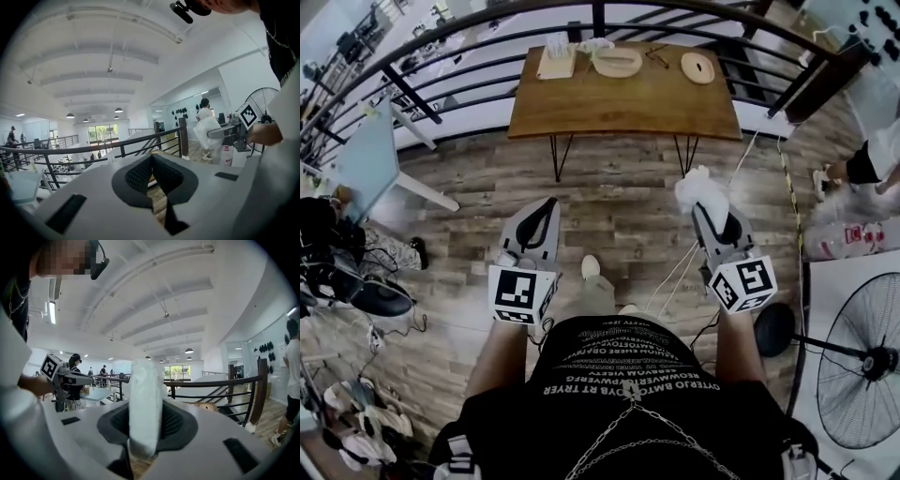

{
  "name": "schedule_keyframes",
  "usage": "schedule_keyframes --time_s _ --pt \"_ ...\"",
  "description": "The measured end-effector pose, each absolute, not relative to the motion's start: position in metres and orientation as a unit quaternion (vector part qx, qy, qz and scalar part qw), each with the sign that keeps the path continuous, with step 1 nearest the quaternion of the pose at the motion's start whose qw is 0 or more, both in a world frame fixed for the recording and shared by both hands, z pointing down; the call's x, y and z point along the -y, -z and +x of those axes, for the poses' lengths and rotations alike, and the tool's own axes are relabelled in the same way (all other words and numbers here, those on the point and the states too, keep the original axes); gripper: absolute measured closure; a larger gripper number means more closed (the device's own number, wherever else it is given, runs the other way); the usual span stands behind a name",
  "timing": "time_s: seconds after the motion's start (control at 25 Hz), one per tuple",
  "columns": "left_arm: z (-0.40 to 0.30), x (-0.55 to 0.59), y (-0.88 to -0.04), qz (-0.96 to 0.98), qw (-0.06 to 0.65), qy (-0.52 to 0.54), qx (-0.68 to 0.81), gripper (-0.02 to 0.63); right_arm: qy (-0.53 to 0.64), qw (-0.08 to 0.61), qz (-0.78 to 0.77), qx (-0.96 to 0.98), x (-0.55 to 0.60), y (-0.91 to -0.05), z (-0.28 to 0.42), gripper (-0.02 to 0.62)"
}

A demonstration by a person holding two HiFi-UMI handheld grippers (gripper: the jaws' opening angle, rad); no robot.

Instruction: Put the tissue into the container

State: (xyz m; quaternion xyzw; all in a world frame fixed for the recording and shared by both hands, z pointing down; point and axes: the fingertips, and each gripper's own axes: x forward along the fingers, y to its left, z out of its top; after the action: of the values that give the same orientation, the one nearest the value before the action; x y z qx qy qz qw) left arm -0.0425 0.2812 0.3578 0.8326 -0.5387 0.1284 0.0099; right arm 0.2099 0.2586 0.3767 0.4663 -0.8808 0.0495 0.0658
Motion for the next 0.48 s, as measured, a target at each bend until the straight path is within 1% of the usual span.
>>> schedule_keyframes --time_s 0.16,0.32,0.48 --pt "-0.046 -0.249 -0.361 0.842 0.023 -0.113 0.527 0.581 -0.044 0.070 0.472 0.878 -0.232 -0.378 0.200 0.480" --pt "-0.053 -0.213 -0.356 0.846 0.017 -0.112 0.520 0.581 -0.043 0.070 0.473 0.877 -0.200 -0.376 0.189 0.479" --pt "-0.061 -0.181 -0.359 0.849 0.015 -0.110 0.517 0.581 -0.039 0.085 0.471 0.877 -0.173 -0.377 0.176 0.480"
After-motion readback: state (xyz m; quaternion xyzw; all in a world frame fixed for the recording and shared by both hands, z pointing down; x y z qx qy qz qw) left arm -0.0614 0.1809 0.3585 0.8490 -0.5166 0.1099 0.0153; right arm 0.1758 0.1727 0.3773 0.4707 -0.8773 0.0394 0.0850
